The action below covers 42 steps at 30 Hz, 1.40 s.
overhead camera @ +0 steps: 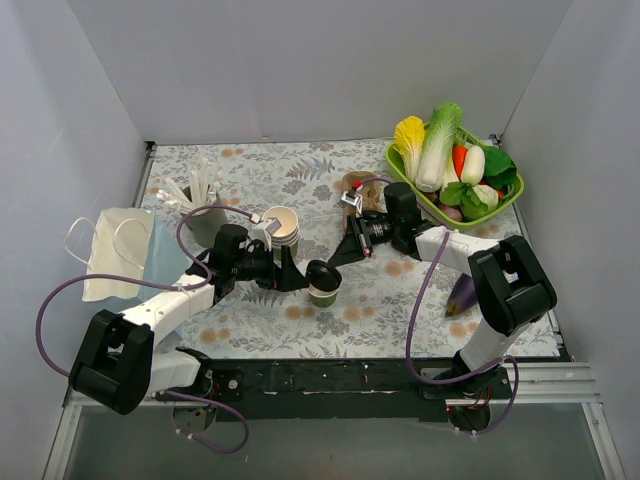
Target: Pack the takeout coffee
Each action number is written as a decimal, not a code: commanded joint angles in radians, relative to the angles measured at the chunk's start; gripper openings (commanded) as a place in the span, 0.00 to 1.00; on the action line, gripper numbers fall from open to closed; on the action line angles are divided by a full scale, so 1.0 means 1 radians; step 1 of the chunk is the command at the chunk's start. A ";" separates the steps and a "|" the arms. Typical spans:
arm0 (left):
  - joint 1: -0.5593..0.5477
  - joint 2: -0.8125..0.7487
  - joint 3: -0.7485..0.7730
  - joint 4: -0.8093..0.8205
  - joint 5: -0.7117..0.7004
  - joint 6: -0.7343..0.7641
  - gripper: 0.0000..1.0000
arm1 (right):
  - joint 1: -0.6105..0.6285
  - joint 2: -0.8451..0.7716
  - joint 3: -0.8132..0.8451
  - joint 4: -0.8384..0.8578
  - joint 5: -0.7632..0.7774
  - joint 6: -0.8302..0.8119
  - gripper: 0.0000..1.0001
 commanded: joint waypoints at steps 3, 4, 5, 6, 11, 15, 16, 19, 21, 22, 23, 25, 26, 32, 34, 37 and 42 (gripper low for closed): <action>0.003 -0.029 -0.006 0.000 -0.003 0.017 0.82 | 0.001 0.004 0.057 -0.077 0.013 -0.089 0.01; 0.004 -0.029 -0.006 0.000 -0.003 0.017 0.82 | -0.003 0.006 0.065 -0.091 0.018 -0.111 0.01; 0.004 -0.032 -0.006 0.000 -0.001 0.017 0.82 | -0.006 0.007 0.068 -0.104 0.021 -0.116 0.01; 0.003 -0.035 -0.008 0.000 -0.001 0.017 0.82 | -0.010 0.007 0.068 -0.110 0.024 -0.119 0.01; 0.006 -0.053 -0.008 0.008 0.038 0.020 0.82 | -0.015 0.007 0.086 -0.157 0.038 -0.165 0.01; 0.004 -0.064 -0.010 0.017 0.091 0.011 0.83 | -0.015 0.004 0.092 -0.182 0.045 -0.188 0.01; 0.004 -0.067 -0.011 0.017 0.103 0.011 0.83 | -0.015 0.006 0.092 -0.185 0.047 -0.189 0.01; 0.006 -0.069 -0.017 0.017 0.114 0.008 0.83 | -0.016 0.004 0.094 -0.193 0.053 -0.195 0.02; 0.004 -0.070 -0.019 0.043 0.117 0.008 0.83 | -0.015 0.004 0.100 -0.205 0.056 -0.209 0.04; 0.006 -0.072 -0.017 0.043 0.115 0.008 0.83 | -0.016 0.003 0.102 -0.223 0.065 -0.217 0.06; 0.004 -0.072 -0.017 0.045 0.118 0.008 0.83 | -0.016 0.004 0.105 -0.229 0.067 -0.224 0.06; 0.004 -0.073 -0.016 0.048 0.121 0.005 0.83 | -0.016 0.004 0.105 -0.233 0.072 -0.231 0.08; 0.006 -0.075 -0.017 0.051 0.126 0.006 0.83 | -0.016 0.004 0.105 -0.236 0.073 -0.232 0.09; 0.006 -0.080 -0.014 0.059 0.138 -0.002 0.83 | -0.016 0.006 0.117 -0.262 0.082 -0.254 0.14; 0.006 -0.081 -0.017 0.060 0.138 0.000 0.83 | -0.016 0.004 0.117 -0.268 0.085 -0.257 0.14; 0.010 -0.084 -0.020 0.062 0.138 -0.002 0.83 | -0.016 0.006 0.122 -0.282 0.090 -0.272 0.15; 0.009 -0.081 -0.019 0.068 0.135 -0.006 0.83 | -0.016 0.006 0.125 -0.292 0.095 -0.286 0.16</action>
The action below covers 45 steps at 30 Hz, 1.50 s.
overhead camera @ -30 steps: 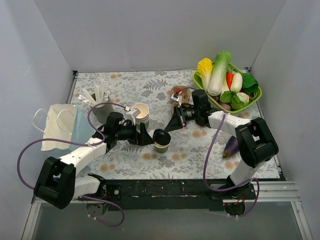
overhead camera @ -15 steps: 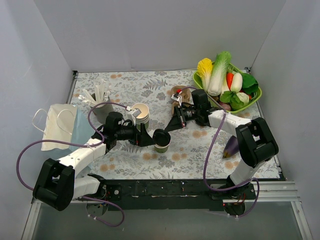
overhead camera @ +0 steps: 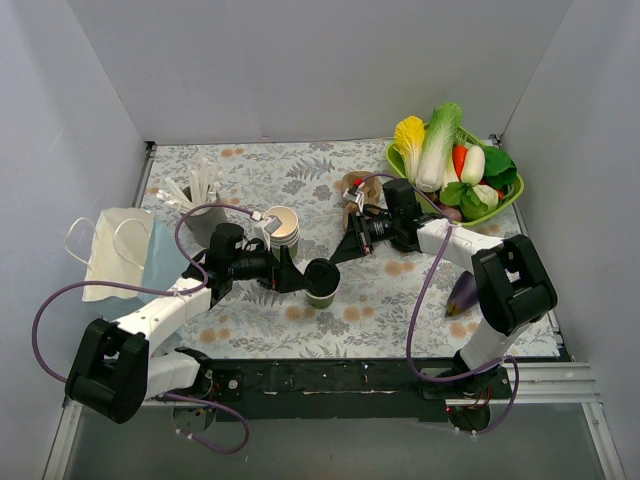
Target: Pack the takeout coffee
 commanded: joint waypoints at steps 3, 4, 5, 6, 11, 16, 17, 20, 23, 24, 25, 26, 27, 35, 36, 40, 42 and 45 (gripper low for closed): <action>0.005 -0.030 -0.009 0.018 0.015 -0.005 0.83 | -0.003 0.011 0.051 -0.037 0.009 -0.051 0.17; 0.005 -0.025 -0.008 0.019 0.015 -0.007 0.83 | -0.003 0.014 0.054 -0.044 0.014 -0.057 0.19; 0.005 -0.025 -0.008 0.021 0.015 -0.008 0.83 | -0.004 0.017 0.057 -0.060 0.017 -0.065 0.20; 0.004 -0.025 -0.009 0.022 0.017 -0.008 0.83 | -0.006 0.018 0.062 -0.064 0.019 -0.070 0.21; 0.005 -0.020 -0.008 0.027 0.020 -0.010 0.83 | -0.004 0.026 0.065 -0.069 0.014 -0.073 0.25; 0.005 -0.022 -0.012 0.033 0.027 -0.016 0.83 | -0.004 0.034 0.063 -0.075 0.014 -0.077 0.27; 0.005 -0.020 -0.011 0.033 0.029 -0.014 0.83 | -0.004 0.034 0.062 -0.075 0.013 -0.077 0.27; 0.007 -0.022 -0.009 0.038 0.029 -0.019 0.83 | -0.003 0.038 0.062 -0.075 0.014 -0.077 0.27; 0.005 -0.023 -0.012 0.038 0.027 -0.022 0.83 | -0.003 0.043 0.062 -0.084 0.020 -0.085 0.28; 0.005 -0.024 -0.012 0.038 0.029 -0.022 0.83 | -0.003 0.041 0.062 -0.084 0.020 -0.085 0.28; 0.005 -0.027 -0.011 0.038 0.029 -0.023 0.83 | -0.004 0.044 0.062 -0.086 0.020 -0.087 0.28; 0.005 -0.027 -0.012 0.039 0.027 -0.025 0.83 | -0.004 0.043 0.062 -0.088 0.020 -0.087 0.28; 0.007 -0.028 -0.011 0.038 0.027 -0.025 0.83 | -0.003 0.044 0.062 -0.088 0.020 -0.087 0.29; 0.013 -0.036 -0.012 0.039 0.024 -0.028 0.84 | 0.002 0.050 0.062 -0.092 0.028 -0.103 0.36; 0.013 -0.036 -0.012 0.039 0.026 -0.031 0.84 | 0.005 0.050 0.062 -0.118 0.029 -0.105 0.36; 0.013 -0.034 -0.008 0.039 0.023 -0.031 0.84 | 0.014 0.058 0.068 -0.135 0.042 -0.122 0.36; 0.011 -0.031 -0.006 0.039 0.021 -0.033 0.84 | 0.014 0.063 0.074 -0.143 0.045 -0.128 0.36; 0.013 -0.030 -0.002 0.039 0.024 -0.033 0.84 | 0.016 0.067 0.082 -0.153 0.046 -0.136 0.36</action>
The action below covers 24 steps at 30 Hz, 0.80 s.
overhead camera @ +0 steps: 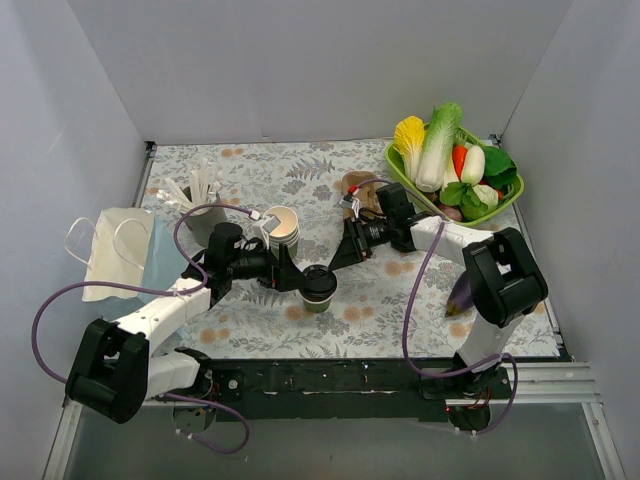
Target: Pack the takeout coffee
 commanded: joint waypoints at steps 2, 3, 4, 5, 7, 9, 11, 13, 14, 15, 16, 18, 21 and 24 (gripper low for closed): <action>0.007 -0.030 0.002 0.015 0.012 0.001 0.84 | 0.007 0.008 0.049 -0.026 0.004 -0.033 0.36; 0.005 -0.030 0.000 0.015 0.012 0.001 0.84 | 0.007 0.007 0.050 -0.025 0.004 -0.035 0.36; 0.005 -0.030 -0.002 0.015 0.012 0.001 0.84 | 0.007 0.005 0.049 -0.026 0.004 -0.036 0.36; 0.005 -0.030 -0.003 0.015 0.012 0.001 0.84 | 0.007 0.005 0.049 -0.026 0.004 -0.035 0.36; 0.007 -0.031 -0.005 0.015 0.013 0.003 0.84 | 0.007 0.002 0.044 -0.025 0.005 -0.035 0.36; 0.005 -0.031 -0.005 0.015 0.015 0.003 0.83 | 0.007 -0.001 0.041 -0.021 0.005 -0.035 0.36; 0.005 -0.033 -0.006 0.017 0.016 0.003 0.83 | 0.008 -0.006 0.039 -0.023 0.007 -0.038 0.36; 0.007 -0.034 -0.006 0.017 0.013 0.003 0.83 | 0.013 -0.010 0.041 -0.029 0.015 -0.046 0.36; 0.005 -0.036 -0.008 0.017 0.012 0.003 0.83 | 0.013 -0.012 0.042 -0.034 0.018 -0.058 0.36; 0.005 -0.039 -0.008 0.017 0.006 0.003 0.83 | 0.019 -0.013 0.047 -0.053 0.028 -0.070 0.36; 0.007 -0.040 -0.011 0.017 0.003 0.003 0.83 | 0.022 -0.016 0.052 -0.064 0.035 -0.081 0.36; 0.008 -0.046 -0.017 0.017 -0.002 0.001 0.84 | 0.037 -0.019 0.065 -0.086 0.047 -0.112 0.36; 0.011 -0.051 -0.020 0.015 -0.005 0.000 0.84 | 0.054 -0.026 0.078 -0.106 0.059 -0.136 0.36; 0.015 -0.053 -0.020 0.012 -0.011 -0.002 0.84 | 0.065 -0.030 0.090 -0.127 0.068 -0.155 0.36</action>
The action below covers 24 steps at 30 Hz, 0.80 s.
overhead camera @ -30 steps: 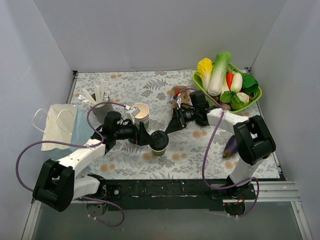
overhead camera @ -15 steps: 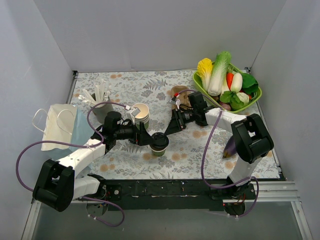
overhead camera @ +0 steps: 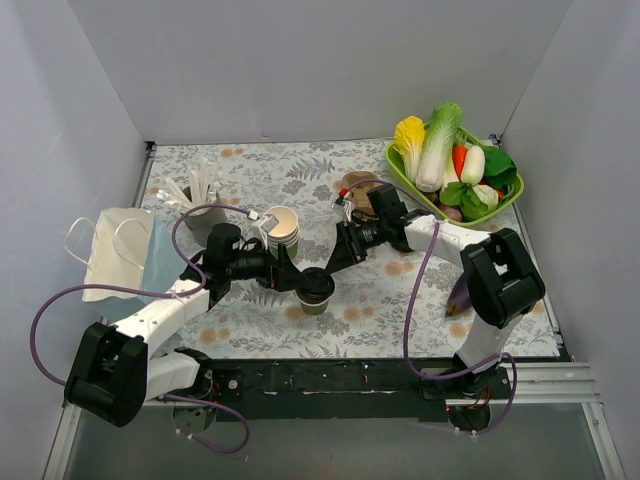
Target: Pack the takeout coffee
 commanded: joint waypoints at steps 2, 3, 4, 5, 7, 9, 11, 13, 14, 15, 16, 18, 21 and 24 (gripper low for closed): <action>0.009 -0.036 -0.011 0.009 -0.011 0.003 0.84 | 0.021 -0.045 0.053 -0.049 0.020 -0.062 0.36; 0.009 -0.036 -0.012 0.009 -0.011 0.003 0.84 | 0.024 -0.047 0.056 -0.051 0.024 -0.068 0.36; 0.009 -0.034 -0.012 0.009 -0.014 0.003 0.84 | 0.026 -0.051 0.059 -0.057 0.026 -0.075 0.36; 0.011 -0.034 -0.011 0.009 -0.016 0.003 0.84 | 0.026 -0.056 0.059 -0.063 0.029 -0.079 0.36; 0.011 -0.034 -0.011 0.007 -0.021 0.003 0.84 | 0.030 -0.064 0.059 -0.069 0.035 -0.090 0.36; 0.011 -0.036 -0.012 0.007 -0.022 0.003 0.84 | 0.033 -0.065 0.059 -0.074 0.036 -0.095 0.35; 0.012 -0.037 -0.011 -0.001 -0.028 0.010 0.84 | 0.035 -0.073 0.059 -0.074 0.036 -0.099 0.35; 0.015 -0.045 -0.002 -0.017 -0.036 0.023 0.84 | 0.038 -0.079 0.063 -0.078 0.039 -0.104 0.35; 0.017 -0.048 0.004 -0.025 -0.039 0.032 0.84 | 0.039 -0.081 0.065 -0.081 0.040 -0.105 0.36; 0.017 -0.059 0.014 -0.034 -0.034 0.053 0.84 | 0.044 -0.082 0.065 -0.083 0.041 -0.107 0.36; 0.018 -0.063 0.017 -0.048 -0.033 0.064 0.85 | 0.046 -0.085 0.066 -0.087 0.041 -0.108 0.35; 0.018 -0.079 0.014 -0.050 -0.028 0.070 0.85 | 0.050 -0.084 0.068 -0.088 0.044 -0.113 0.36; 0.021 -0.091 -0.002 -0.050 -0.014 0.066 0.86 | 0.055 -0.079 0.076 -0.094 0.044 -0.118 0.36; 0.025 -0.097 -0.009 -0.050 -0.011 0.063 0.86 | 0.053 -0.076 0.086 -0.100 0.046 -0.124 0.35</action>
